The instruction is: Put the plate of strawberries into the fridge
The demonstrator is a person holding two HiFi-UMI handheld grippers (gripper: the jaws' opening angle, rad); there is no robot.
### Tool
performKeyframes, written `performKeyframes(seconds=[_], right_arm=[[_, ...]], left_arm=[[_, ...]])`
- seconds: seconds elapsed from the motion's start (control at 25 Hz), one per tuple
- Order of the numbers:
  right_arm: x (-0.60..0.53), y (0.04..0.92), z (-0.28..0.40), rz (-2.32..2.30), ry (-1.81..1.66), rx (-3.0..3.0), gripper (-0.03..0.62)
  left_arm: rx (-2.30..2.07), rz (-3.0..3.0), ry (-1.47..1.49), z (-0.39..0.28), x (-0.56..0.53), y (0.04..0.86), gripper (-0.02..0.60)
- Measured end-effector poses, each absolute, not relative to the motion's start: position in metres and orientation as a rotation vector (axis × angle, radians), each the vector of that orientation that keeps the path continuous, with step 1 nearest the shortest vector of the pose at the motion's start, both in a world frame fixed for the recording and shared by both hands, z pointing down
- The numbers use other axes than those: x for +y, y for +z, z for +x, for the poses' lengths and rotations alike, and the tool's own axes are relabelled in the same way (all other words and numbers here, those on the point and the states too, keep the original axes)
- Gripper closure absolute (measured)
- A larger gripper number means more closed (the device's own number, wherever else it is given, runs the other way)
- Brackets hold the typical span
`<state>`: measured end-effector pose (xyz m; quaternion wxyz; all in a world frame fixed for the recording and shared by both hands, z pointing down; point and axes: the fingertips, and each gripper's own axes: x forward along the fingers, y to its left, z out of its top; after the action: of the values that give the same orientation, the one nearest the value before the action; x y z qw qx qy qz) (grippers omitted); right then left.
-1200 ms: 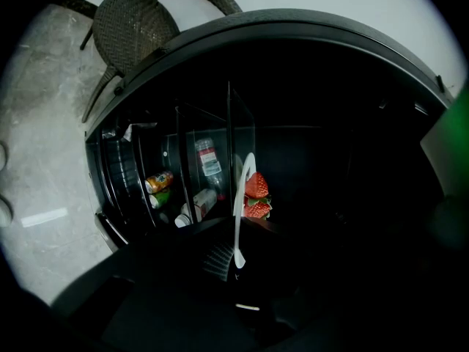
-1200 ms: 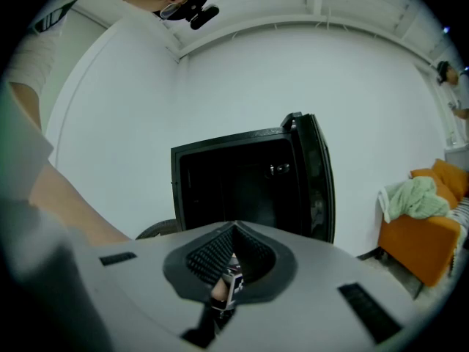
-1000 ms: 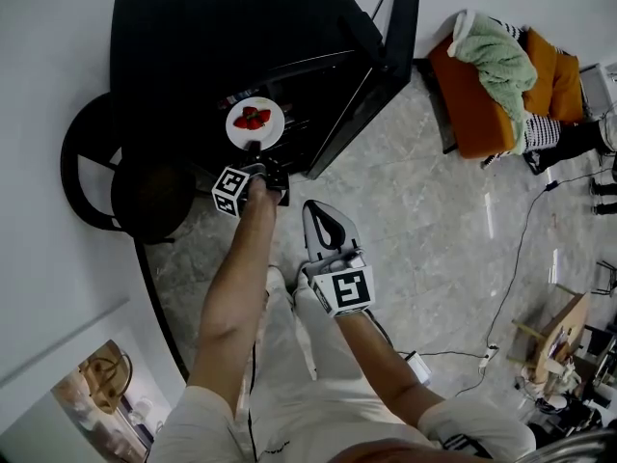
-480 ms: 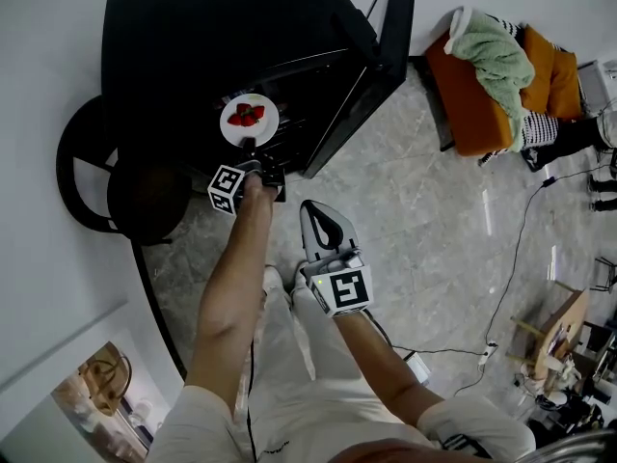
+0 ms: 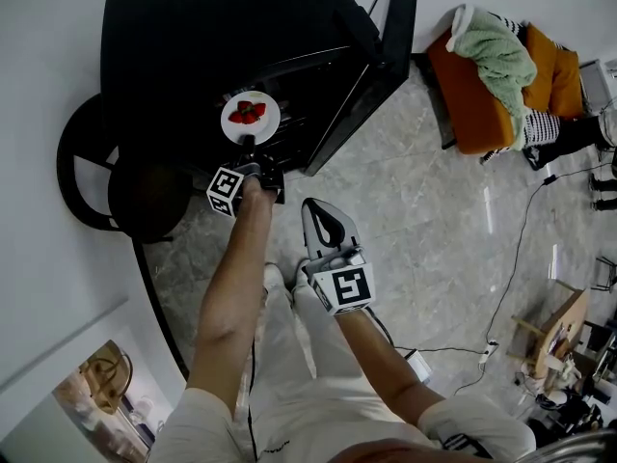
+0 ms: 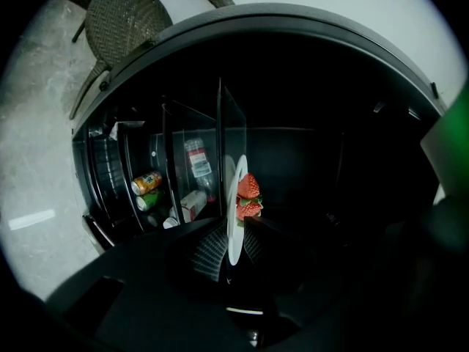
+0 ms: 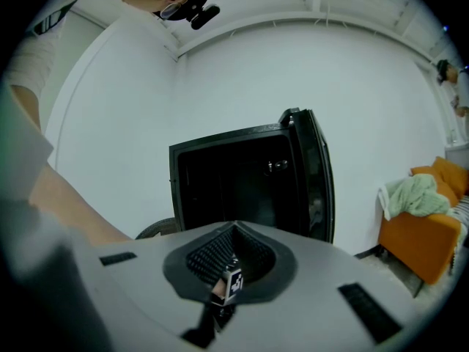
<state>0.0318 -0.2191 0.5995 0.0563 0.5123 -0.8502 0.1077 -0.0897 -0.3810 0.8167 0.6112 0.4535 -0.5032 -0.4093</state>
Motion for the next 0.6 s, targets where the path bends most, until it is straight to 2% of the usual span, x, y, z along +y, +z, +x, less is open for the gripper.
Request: performKeyframes(seconds=[0.6], right_arm=[[-0.215, 0.599, 0.032, 1.570, 0.350, -2.583, 0.583]], left_arm=[[-1.154, 1.041, -0.951, -0.089, -0.360, 0.816, 0.525]])
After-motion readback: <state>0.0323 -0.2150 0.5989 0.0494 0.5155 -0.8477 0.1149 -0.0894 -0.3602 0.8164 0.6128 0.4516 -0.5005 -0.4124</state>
